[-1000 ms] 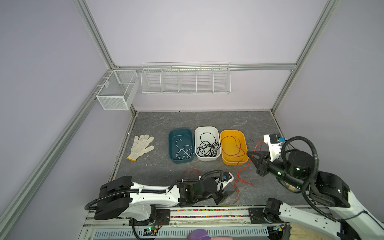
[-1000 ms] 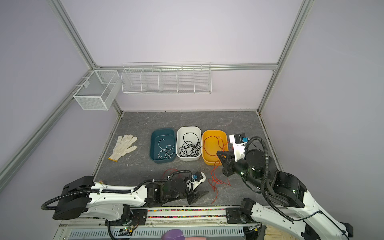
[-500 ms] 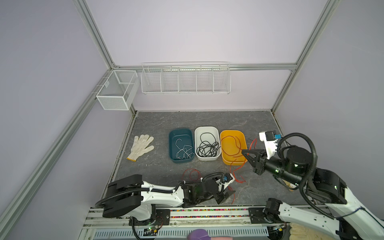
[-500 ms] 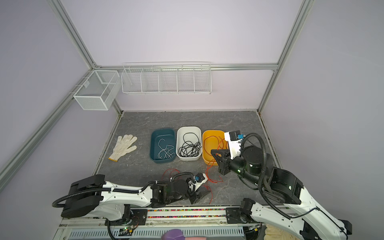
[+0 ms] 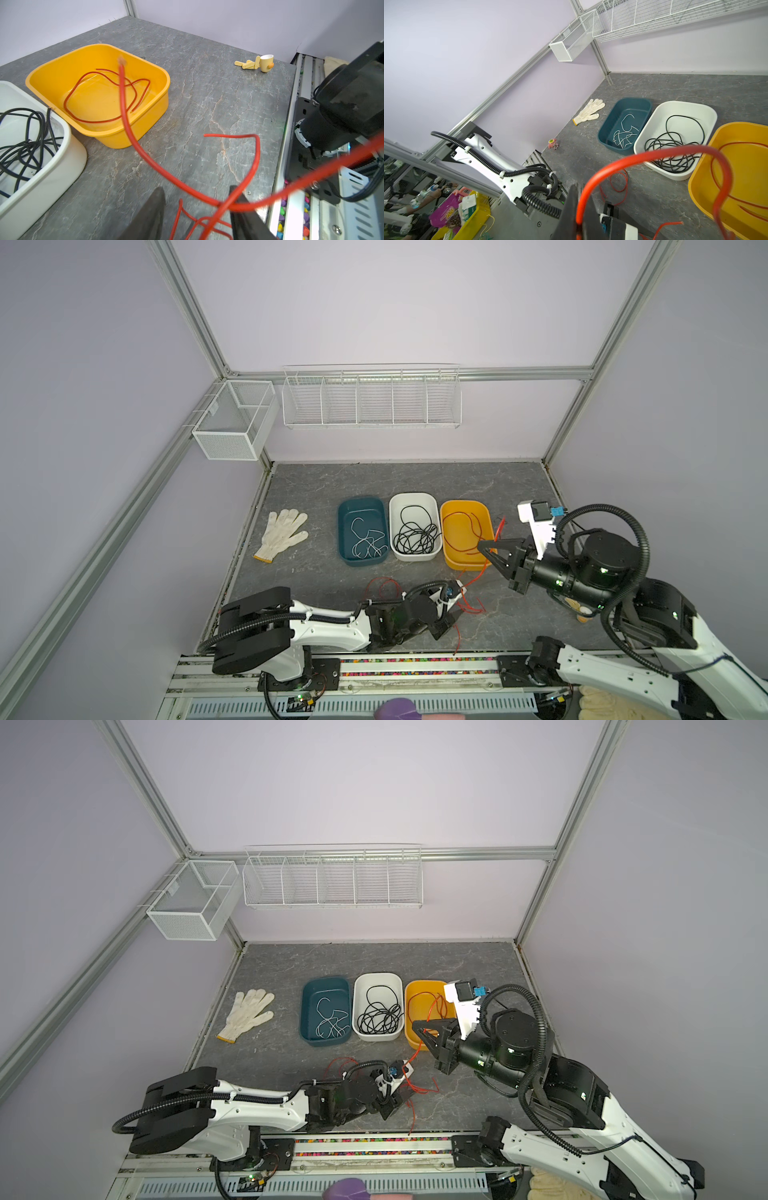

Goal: Untangle the cables

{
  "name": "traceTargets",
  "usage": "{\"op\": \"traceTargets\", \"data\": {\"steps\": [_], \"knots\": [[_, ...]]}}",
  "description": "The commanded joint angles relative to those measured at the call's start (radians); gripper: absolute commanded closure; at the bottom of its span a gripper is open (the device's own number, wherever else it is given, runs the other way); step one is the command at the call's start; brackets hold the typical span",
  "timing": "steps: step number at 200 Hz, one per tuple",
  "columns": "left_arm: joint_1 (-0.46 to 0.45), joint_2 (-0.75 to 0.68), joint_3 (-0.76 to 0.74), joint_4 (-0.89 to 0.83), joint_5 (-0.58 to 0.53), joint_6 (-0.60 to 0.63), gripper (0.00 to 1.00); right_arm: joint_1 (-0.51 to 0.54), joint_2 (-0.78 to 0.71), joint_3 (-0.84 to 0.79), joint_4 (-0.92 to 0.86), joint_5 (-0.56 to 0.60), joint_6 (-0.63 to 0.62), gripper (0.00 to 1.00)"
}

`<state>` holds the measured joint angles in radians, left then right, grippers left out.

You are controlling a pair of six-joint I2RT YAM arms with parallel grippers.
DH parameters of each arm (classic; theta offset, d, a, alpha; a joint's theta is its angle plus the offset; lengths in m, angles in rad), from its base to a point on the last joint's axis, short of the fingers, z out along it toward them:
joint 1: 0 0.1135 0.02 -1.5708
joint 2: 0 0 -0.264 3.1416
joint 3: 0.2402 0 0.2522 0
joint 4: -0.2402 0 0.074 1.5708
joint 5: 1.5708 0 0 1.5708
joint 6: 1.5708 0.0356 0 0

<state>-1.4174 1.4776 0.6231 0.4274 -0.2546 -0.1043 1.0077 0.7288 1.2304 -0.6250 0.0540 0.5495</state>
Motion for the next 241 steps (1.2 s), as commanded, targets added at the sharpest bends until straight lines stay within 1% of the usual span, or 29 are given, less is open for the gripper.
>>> {"op": "traceTargets", "data": {"steps": [1,31,67,75,94,101,145,179,207,241], "knots": [[0.007,0.013,0.0,0.017,-0.01,0.017,0.54,0.013,-0.004,-0.013,0.057,-0.031,-0.002,0.94],[0.009,0.012,-0.006,-0.001,-0.003,0.008,0.74,0.023,-0.012,-0.009,0.06,-0.016,-0.012,0.94],[0.009,-0.003,-0.015,-0.028,-0.002,-0.008,0.8,0.028,-0.035,-0.008,0.056,0.038,-0.019,0.94],[0.009,-0.006,-0.018,-0.035,-0.002,-0.01,0.84,0.028,-0.041,-0.008,0.055,0.053,-0.02,0.94],[0.009,-0.012,-0.02,-0.06,-0.003,-0.013,0.98,0.026,-0.052,0.003,0.04,0.073,-0.022,0.94],[0.009,-0.014,-0.022,-0.069,-0.007,-0.011,1.0,0.028,-0.054,0.01,0.031,0.079,-0.025,0.94],[0.011,-0.048,-0.023,-0.125,-0.045,-0.006,1.0,0.027,-0.075,0.033,-0.023,0.094,-0.032,0.94],[0.025,-0.084,-0.01,-0.216,-0.138,-0.019,1.0,0.027,-0.107,0.087,-0.102,0.115,-0.03,0.94],[0.105,-0.127,0.015,-0.342,-0.145,-0.094,1.0,0.027,-0.142,0.124,-0.182,0.169,-0.034,0.94],[0.195,-0.217,0.006,-0.416,-0.137,-0.162,1.0,0.027,-0.173,0.179,-0.287,0.241,-0.03,0.94]]}}
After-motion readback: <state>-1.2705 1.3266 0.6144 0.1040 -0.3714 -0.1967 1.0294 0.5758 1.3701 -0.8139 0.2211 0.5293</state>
